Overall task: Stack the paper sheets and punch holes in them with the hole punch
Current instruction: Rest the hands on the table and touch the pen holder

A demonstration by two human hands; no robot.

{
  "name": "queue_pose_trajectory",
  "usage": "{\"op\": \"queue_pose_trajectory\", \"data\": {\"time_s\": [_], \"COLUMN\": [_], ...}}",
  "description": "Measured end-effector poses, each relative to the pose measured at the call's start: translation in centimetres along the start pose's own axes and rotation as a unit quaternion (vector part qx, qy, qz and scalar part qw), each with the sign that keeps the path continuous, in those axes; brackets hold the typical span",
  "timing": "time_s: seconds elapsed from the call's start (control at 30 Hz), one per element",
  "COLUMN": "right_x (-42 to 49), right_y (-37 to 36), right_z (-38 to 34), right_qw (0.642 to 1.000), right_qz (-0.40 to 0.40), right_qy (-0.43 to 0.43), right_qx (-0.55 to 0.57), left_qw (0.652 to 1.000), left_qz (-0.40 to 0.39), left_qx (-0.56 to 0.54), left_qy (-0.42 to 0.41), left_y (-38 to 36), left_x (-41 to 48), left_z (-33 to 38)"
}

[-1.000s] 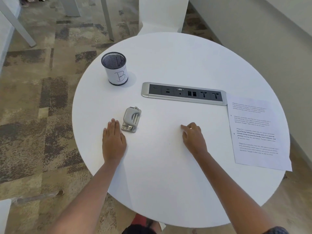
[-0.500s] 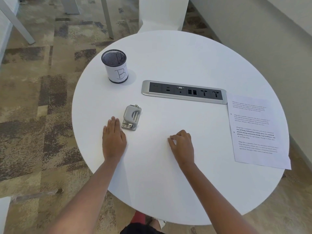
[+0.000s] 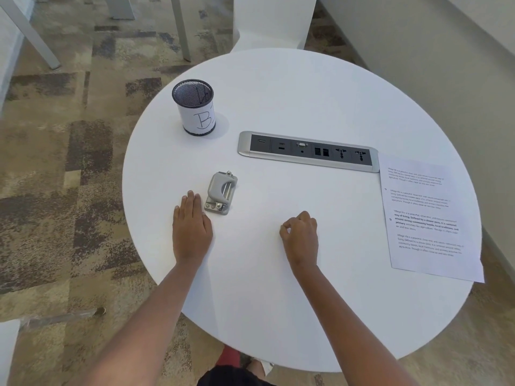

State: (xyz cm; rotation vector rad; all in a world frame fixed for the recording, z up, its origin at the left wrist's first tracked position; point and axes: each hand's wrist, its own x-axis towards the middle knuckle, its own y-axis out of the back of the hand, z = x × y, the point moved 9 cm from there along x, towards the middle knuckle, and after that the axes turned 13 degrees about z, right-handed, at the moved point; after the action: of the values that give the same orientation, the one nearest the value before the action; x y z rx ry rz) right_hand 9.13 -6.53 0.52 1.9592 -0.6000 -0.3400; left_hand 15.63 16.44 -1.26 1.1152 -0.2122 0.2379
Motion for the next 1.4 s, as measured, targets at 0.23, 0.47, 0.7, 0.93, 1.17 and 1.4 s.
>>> {"op": "queue_pose_trajectory", "data": {"time_s": [0.23,0.47,0.7,0.93,1.17,1.4], "right_x": [0.2,1.5,4.4,6.5,10.4,15.3], "right_y": [-0.6,-0.6,-0.4,-1.3,-0.5,1.2], "right_z": [-0.1,1.4,3.7,1.0,-11.2,-23.3], "right_qw": [0.993,0.997,0.914,0.869,0.932,0.951], "right_qz": [-0.011,-0.013,-0.037,-0.088,-0.085,-0.012], "right_qy": [0.064,-0.037,-0.251,-0.305,-0.077,0.091], "right_qx": [-0.101,0.072,0.318,0.379,0.343,0.296], "left_qw": [1.000,1.000,0.999,0.997,0.998,0.999], "left_qz": [-0.001,0.004,-0.024,-0.048,-0.038,-0.033], "left_qx": [-0.003,-0.011,-0.001,0.013,0.012,0.016], "left_qy": [0.001,0.004,-0.028,-0.066,-0.044,-0.035], "left_y": [0.0,0.2,0.0,-0.2,-1.1,-1.5], "left_x": [0.0,0.0,0.6,3.4,5.9,6.8], "left_z": [-0.1,0.0,0.0,-0.9,-1.8,-1.9]}}
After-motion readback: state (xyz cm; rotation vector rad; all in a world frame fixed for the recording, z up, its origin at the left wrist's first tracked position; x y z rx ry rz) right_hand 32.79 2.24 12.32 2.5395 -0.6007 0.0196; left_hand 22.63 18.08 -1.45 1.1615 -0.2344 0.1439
